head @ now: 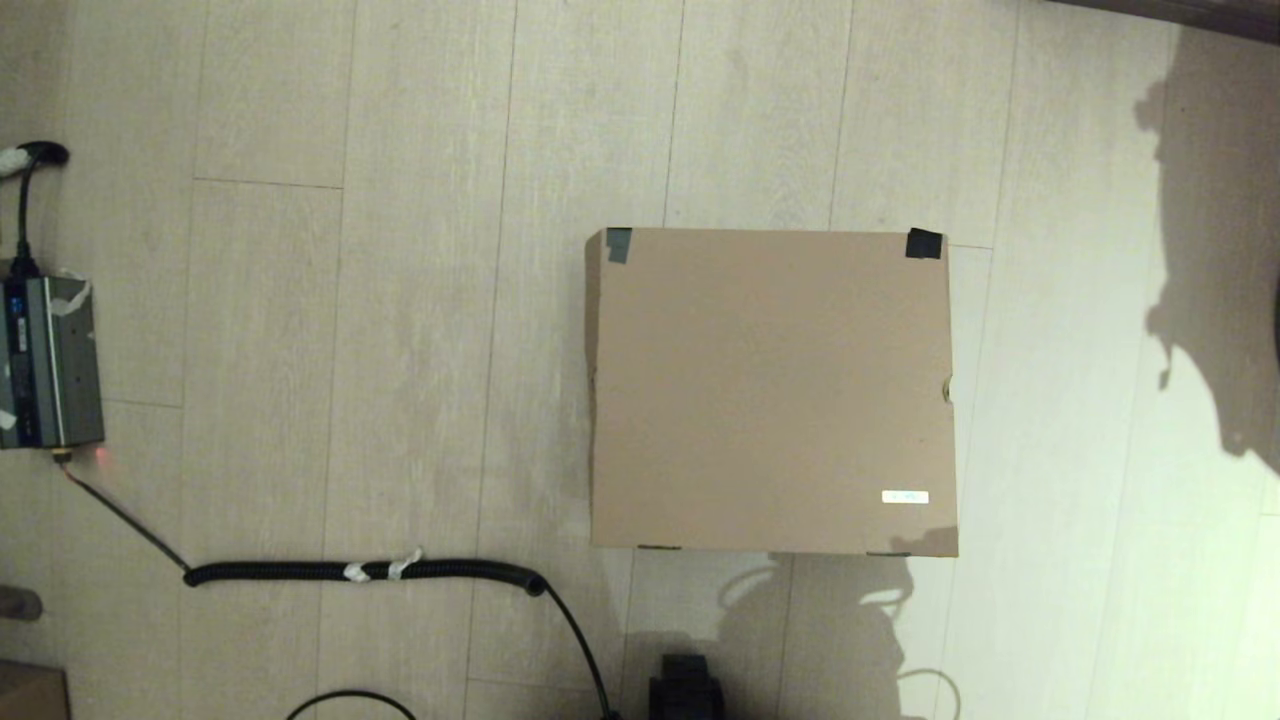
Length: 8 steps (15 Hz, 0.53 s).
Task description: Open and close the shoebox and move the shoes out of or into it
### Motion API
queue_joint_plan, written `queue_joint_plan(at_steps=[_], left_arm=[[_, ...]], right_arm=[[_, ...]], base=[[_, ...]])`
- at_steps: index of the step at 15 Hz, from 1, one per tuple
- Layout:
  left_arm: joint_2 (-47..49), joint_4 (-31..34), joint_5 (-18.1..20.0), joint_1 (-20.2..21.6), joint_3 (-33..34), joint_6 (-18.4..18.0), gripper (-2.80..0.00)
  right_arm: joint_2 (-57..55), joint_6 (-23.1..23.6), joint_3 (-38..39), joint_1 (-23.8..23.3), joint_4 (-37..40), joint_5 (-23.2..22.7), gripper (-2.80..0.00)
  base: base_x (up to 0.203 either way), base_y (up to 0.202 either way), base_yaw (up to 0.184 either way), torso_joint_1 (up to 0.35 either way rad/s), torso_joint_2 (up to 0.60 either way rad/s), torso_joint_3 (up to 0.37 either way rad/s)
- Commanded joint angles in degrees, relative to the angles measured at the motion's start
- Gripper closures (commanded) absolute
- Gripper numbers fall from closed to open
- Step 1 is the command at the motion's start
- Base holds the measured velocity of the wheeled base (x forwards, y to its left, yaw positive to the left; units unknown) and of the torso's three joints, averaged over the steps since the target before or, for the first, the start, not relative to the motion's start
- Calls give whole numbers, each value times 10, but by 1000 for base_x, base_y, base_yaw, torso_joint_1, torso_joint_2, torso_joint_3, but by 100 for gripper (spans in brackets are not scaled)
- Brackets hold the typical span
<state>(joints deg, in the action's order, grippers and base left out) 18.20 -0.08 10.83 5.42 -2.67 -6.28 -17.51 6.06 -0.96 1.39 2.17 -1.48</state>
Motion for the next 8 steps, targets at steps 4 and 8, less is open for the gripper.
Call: queue_joint_plan(at_steps=[4,8], left_arm=[[-37,-21,-62,-83,20,-2,0],[-177,44,-90,-57,10,-2,0]], right_arm=[[154,-7,3,-4,-4,7,0],[174,-49,18,-12,-39,22,0]], base=[[0,0,0,0,0,0],[0,0,0,0,0,0]])
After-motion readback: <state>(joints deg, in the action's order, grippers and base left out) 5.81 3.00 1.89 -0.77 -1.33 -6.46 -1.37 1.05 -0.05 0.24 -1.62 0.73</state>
